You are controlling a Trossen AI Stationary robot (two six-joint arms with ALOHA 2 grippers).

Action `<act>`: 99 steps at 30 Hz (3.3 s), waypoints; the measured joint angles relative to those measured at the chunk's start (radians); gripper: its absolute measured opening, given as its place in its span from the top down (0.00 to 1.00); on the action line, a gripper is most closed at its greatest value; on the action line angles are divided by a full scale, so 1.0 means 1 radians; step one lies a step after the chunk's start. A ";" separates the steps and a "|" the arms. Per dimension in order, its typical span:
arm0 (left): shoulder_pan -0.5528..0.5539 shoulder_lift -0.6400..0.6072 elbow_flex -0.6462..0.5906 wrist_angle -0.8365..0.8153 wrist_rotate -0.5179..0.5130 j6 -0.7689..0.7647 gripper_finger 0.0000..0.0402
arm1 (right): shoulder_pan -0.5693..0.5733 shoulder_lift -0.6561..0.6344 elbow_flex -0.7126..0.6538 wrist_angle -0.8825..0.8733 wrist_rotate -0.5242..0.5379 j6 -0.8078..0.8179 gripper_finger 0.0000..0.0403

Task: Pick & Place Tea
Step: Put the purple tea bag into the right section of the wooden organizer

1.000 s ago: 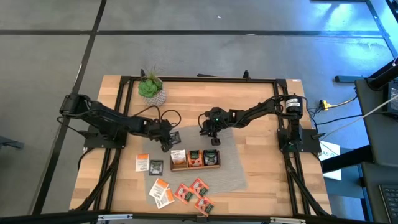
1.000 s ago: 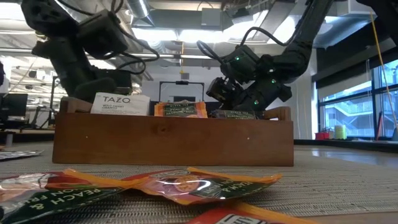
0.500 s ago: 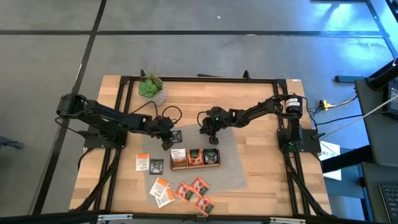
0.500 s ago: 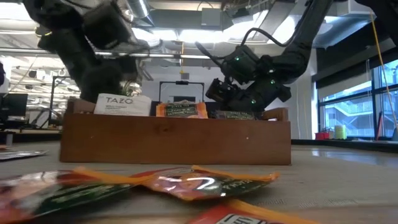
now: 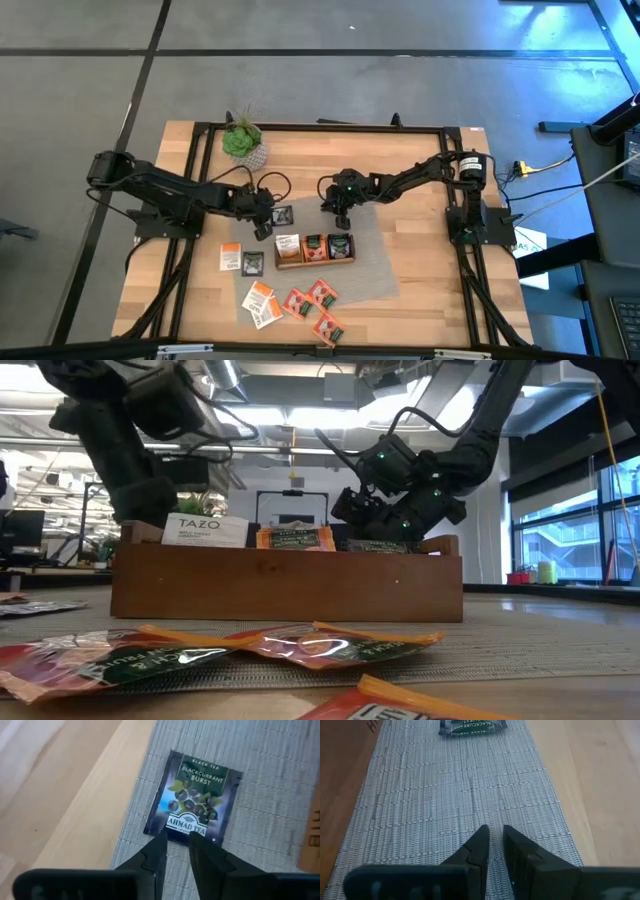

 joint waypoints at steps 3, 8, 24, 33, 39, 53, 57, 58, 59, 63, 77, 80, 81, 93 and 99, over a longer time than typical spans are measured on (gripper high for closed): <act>0.000 0.038 0.000 0.025 0.001 0.000 0.81 | 0.000 0.000 0.000 0.001 -0.003 0.000 0.85; 0.000 0.086 0.000 0.031 0.016 -0.001 0.80 | 0.000 -0.002 0.000 0.002 -0.006 0.000 0.85; 0.000 0.113 0.002 0.036 0.026 -0.024 0.80 | 0.000 -0.003 0.088 -0.054 0.027 -0.052 0.83; 0.000 0.114 -0.009 0.033 0.024 -0.056 0.80 | 0.000 -0.004 0.238 -0.214 -0.071 -0.275 0.54; -0.001 0.114 -0.010 0.034 0.013 -0.047 0.80 | 0.011 -0.004 0.228 -0.179 -0.091 -0.438 0.39; 0.000 0.115 -0.011 0.041 0.011 -0.047 0.80 | 0.087 0.094 0.225 0.011 -0.019 -0.772 0.42; 0.000 0.115 -0.011 0.045 0.011 -0.046 0.81 | 0.089 0.135 0.252 0.026 0.016 -0.820 0.44; 0.000 0.115 -0.011 0.046 0.012 -0.046 0.81 | 0.089 0.142 0.262 0.026 0.024 -0.827 0.45; 0.000 0.115 -0.011 0.046 0.012 -0.046 0.81 | 0.089 0.149 0.270 0.026 0.036 -0.830 0.46; 0.000 0.115 -0.011 0.046 0.012 -0.045 0.80 | 0.088 0.170 0.311 0.027 0.057 -0.840 0.48; 0.000 0.116 -0.011 0.048 0.011 -0.037 0.81 | 0.093 0.246 0.404 -0.001 0.046 -0.992 0.49; 0.000 0.116 -0.011 0.048 0.011 -0.036 0.80 | 0.093 0.249 0.428 -0.048 0.050 -0.996 0.49; 0.000 0.116 -0.011 0.048 0.011 -0.036 0.80 | 0.093 0.250 0.437 -0.064 0.051 -0.996 0.49; 0.000 0.116 -0.011 0.049 0.011 -0.036 0.81 | 0.095 0.253 0.473 -0.142 0.100 -0.989 0.73; 0.000 0.115 -0.011 0.049 0.017 -0.033 0.80 | 0.094 0.253 0.473 -0.141 0.104 -0.988 0.95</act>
